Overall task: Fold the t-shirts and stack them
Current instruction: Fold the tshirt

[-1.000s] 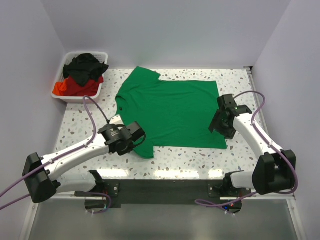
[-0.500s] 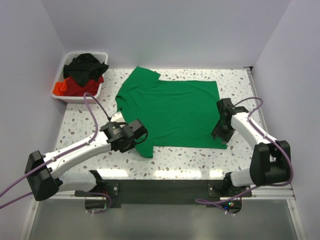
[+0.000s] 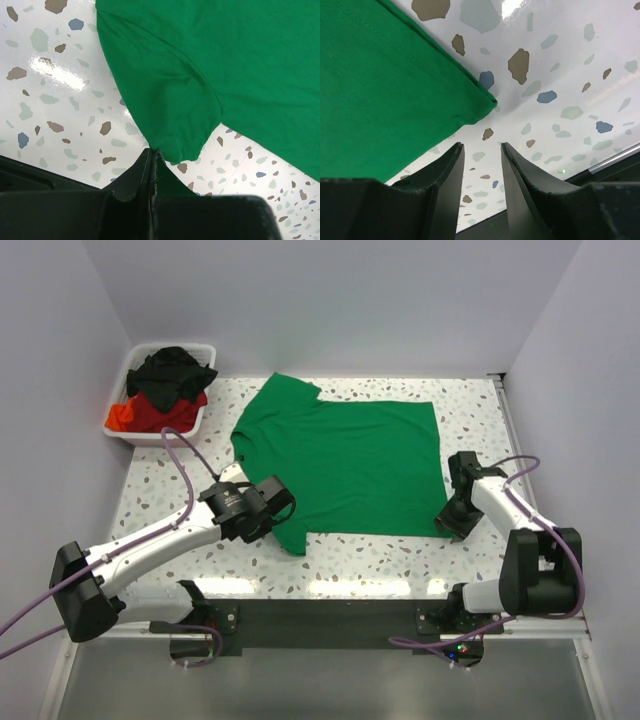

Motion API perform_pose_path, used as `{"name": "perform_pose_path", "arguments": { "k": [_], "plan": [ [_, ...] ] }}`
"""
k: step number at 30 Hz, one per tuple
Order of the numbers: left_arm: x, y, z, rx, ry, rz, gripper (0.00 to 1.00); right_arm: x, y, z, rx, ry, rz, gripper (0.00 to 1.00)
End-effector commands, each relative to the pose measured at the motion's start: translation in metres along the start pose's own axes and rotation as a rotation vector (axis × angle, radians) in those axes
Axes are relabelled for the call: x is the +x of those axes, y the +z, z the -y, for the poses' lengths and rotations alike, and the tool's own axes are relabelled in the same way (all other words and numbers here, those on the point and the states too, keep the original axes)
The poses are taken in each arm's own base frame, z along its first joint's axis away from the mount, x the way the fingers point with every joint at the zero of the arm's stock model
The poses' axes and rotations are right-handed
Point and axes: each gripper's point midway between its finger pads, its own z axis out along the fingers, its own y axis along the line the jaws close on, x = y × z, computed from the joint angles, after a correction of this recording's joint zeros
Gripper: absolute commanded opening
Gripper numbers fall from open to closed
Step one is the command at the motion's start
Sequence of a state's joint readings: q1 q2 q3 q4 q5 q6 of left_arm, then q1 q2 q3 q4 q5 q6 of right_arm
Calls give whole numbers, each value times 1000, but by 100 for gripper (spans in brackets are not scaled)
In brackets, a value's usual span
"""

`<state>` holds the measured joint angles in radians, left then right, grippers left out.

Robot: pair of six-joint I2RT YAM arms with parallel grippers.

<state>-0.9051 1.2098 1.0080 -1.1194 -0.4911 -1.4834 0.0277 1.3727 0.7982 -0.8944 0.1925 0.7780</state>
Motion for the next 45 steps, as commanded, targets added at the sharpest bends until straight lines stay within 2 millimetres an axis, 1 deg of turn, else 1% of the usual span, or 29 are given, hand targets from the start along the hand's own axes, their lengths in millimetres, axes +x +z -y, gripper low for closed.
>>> {"name": "perform_pose_path", "arguments": {
  "k": [1, 3, 8, 10, 11, 18, 28, 31, 32, 34, 35, 37, 38, 43, 45],
  "plan": [
    [-13, -7, 7, 16, -61, 36, 0, -11, 0, -4, -28, 29, 39, 38],
    [-13, -7, 6, 14, -58, 36, 0, -12, 2, -4, -30, 27, 42, 36],
    [-14, -8, 5, 14, -66, 40, 0, -16, 8, -8, -36, 6, 48, 35],
    [-14, -8, 4, 10, -66, 40, 0, -14, 11, -7, -33, 1, 38, 36],
    [-14, -8, 4, 11, -66, 40, 0, -17, 14, -4, -30, 23, 34, 35],
    [-15, -8, 4, 8, -68, 40, 0, -14, 25, -2, -23, 15, 17, 35],
    [-15, -8, 3, 2, -68, 42, 0, -14, 40, -4, -42, -6, 14, 35],
    [-16, -9, 3, 2, -67, 46, 0, -14, 44, -5, -39, -18, 10, 30],
    [-16, -9, 3, 1, -67, 46, 0, -14, 45, -4, -37, -20, 5, 24],
    [-17, -9, 1, -6, -68, 48, 0, -14, 46, -5, -41, -25, 5, 19],
    [-17, -9, 1, -7, -70, 50, 0, -13, 46, -5, -44, -28, 2, 13],
    [-18, -9, 0, -11, -72, 54, 0, -15, 45, -6, -48, -28, 7, 8],
    [-19, -10, 0, -9, -73, 56, 0, -16, 44, -7, -49, -30, 8, 0],
    [-22, -12, -1, -18, -79, 65, 0, -20, 35, -7, -59, -34, 25, 0],
    [-23, -14, -5, -31, -76, 69, 0, -22, 30, -7, -61, -37, 33, 0]
  ]
}}
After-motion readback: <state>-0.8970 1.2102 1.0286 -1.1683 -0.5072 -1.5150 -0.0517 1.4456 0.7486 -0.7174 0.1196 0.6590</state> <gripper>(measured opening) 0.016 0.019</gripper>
